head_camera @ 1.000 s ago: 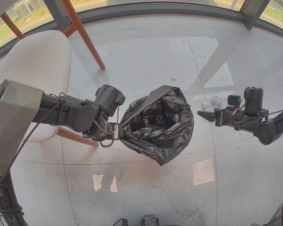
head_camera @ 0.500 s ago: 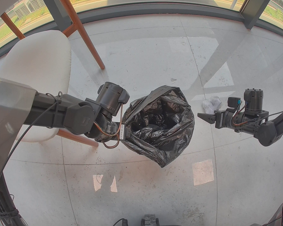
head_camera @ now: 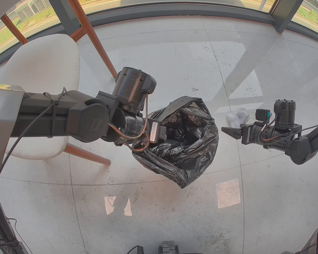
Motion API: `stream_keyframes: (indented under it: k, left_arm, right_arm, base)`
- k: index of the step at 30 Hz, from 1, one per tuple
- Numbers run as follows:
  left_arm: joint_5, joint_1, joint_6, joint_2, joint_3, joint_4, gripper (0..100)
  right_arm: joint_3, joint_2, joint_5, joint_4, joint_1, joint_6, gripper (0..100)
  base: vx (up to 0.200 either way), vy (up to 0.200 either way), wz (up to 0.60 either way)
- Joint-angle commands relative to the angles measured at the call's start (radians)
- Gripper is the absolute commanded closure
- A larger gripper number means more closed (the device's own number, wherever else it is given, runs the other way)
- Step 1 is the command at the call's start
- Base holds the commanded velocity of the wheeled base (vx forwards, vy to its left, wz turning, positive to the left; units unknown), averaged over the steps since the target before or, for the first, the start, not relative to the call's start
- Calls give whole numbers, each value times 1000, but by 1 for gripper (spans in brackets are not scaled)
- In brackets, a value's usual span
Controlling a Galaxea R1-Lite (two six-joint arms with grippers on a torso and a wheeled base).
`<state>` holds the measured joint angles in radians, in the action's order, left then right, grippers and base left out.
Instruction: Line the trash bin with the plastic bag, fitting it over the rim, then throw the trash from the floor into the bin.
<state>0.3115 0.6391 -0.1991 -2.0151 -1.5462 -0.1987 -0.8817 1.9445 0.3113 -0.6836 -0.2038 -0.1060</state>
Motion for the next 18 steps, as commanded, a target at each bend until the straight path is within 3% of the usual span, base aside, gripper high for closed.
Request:
stream_keyframes:
  k: [1, 17, 18]
  left_arm:
    - [0, 13, 32, -70, -72, 39, 0]
    - [0, 8, 72, -203, -210, 81, 0]
    - [0, 8, 73, -209, -210, 81, 100]
  right_arm:
    - [0, -6, 0, -1, -2, 0, 0]
    - [-3, -15, 2, -1, -12, 0, 0]
    - [-3, -15, 2, -1, -12, 2, 0]
  base:
    - [0, 0, 0]
    - [0, 0, 0]
    - [0, 0, 0]
